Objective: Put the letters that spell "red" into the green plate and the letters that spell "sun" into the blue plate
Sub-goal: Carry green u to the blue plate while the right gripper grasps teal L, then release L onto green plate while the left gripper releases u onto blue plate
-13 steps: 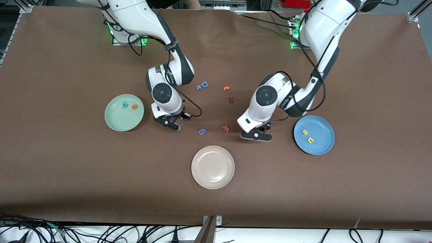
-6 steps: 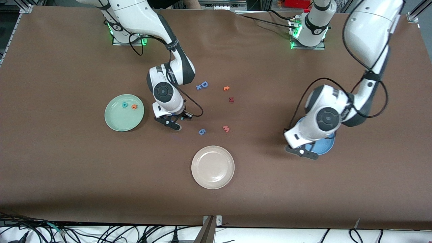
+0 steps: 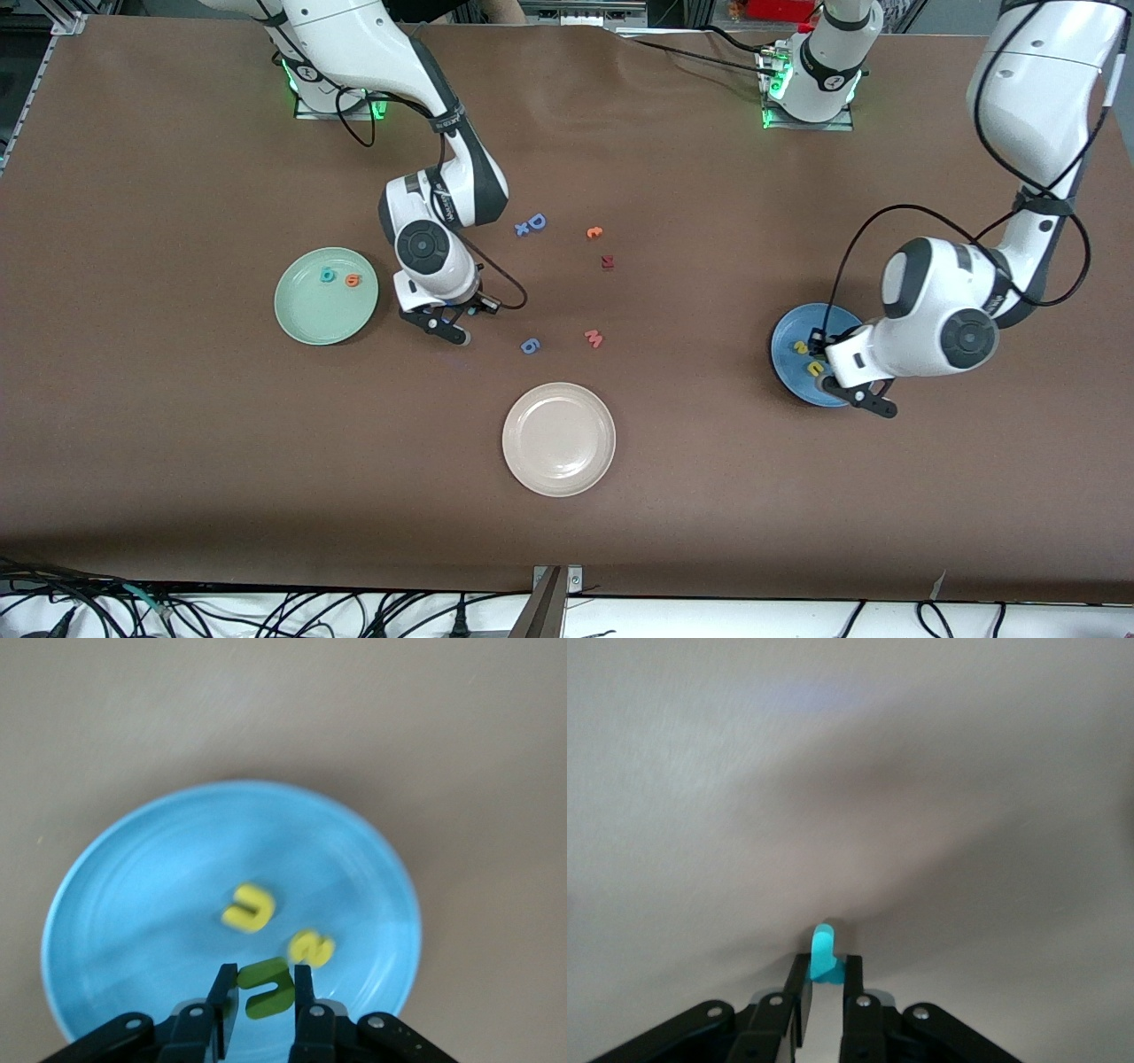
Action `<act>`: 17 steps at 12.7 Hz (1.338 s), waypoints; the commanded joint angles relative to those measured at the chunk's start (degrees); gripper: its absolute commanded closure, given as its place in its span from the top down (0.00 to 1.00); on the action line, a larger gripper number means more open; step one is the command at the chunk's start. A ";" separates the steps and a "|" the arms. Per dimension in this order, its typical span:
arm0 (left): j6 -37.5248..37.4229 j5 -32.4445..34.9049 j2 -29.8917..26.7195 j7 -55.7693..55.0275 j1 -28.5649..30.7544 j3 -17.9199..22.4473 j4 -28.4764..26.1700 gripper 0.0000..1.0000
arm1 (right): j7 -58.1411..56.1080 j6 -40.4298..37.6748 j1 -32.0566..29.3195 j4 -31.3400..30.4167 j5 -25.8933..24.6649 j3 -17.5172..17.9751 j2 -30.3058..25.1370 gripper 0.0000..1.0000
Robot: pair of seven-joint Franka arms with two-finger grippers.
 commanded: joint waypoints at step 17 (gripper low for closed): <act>-23.21 -0.82 -10.37 -8.96 -5.32 -5.98 13.33 1.00 | -54.46 -16.93 -11.16 -5.68 2.82 -20.58 1.37 0.12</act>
